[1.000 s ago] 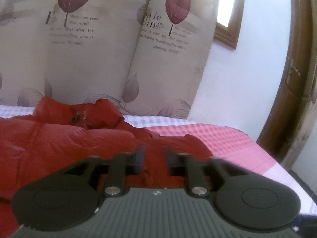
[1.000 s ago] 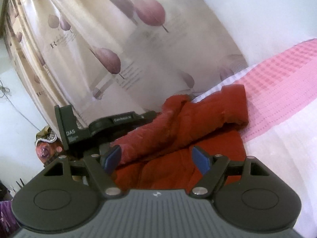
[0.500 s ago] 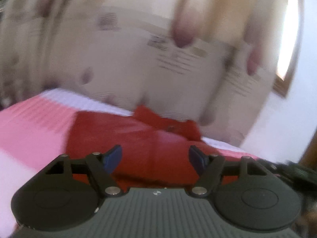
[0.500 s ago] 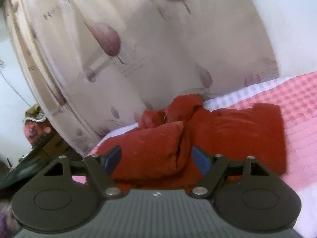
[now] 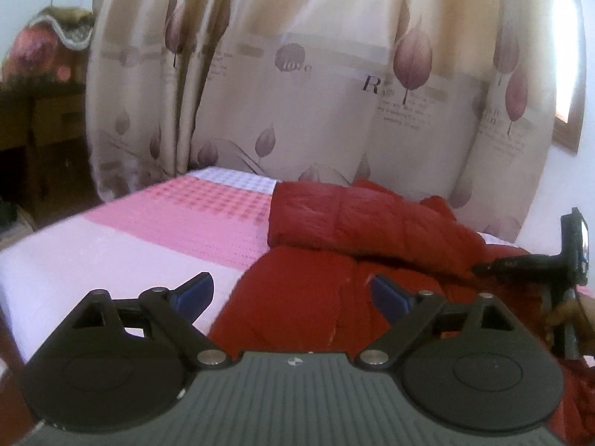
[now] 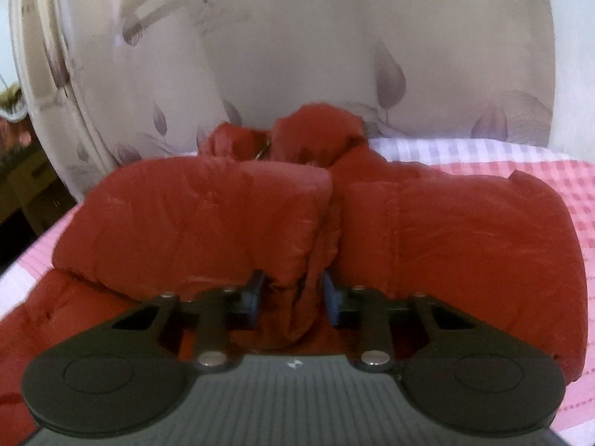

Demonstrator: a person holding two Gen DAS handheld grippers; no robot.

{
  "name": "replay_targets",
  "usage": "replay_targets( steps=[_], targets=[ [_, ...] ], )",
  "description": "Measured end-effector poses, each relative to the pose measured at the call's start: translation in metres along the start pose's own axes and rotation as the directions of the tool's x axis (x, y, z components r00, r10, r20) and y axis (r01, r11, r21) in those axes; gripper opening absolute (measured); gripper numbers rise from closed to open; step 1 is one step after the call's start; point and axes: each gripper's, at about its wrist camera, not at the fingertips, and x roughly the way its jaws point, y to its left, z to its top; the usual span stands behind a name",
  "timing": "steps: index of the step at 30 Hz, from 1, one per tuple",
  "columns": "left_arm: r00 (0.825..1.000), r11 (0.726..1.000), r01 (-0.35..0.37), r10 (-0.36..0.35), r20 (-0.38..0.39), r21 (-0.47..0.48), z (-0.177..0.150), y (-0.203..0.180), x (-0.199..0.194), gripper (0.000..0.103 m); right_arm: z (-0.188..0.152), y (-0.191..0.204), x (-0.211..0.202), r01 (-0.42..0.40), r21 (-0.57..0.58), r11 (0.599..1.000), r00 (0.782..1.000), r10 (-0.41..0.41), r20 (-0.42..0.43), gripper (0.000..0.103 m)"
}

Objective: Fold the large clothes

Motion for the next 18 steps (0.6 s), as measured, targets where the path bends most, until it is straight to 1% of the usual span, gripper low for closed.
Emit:
replay_targets(
  steps=[4, 11, 18],
  targets=[
    [0.999, 0.999, 0.030, -0.029, 0.017, -0.018, -0.010, 0.003, -0.007, 0.090, -0.006, 0.004, 0.004, 0.032, -0.011, 0.999, 0.999, -0.032, -0.002, 0.028],
    [0.997, 0.999, 0.040, -0.041, 0.065, 0.024, -0.017, 0.006, -0.019, 0.091, -0.009, 0.007, 0.007, 0.075, -0.036, 0.997, 0.997, -0.076, -0.010, 0.028],
    [0.994, 0.999, 0.009, -0.013, 0.110, 0.037, -0.006, 0.016, -0.022, 0.091, -0.008, 0.014, 0.010, 0.120, -0.069, 0.990, 0.993, -0.121, -0.014, 0.028]
  ],
)
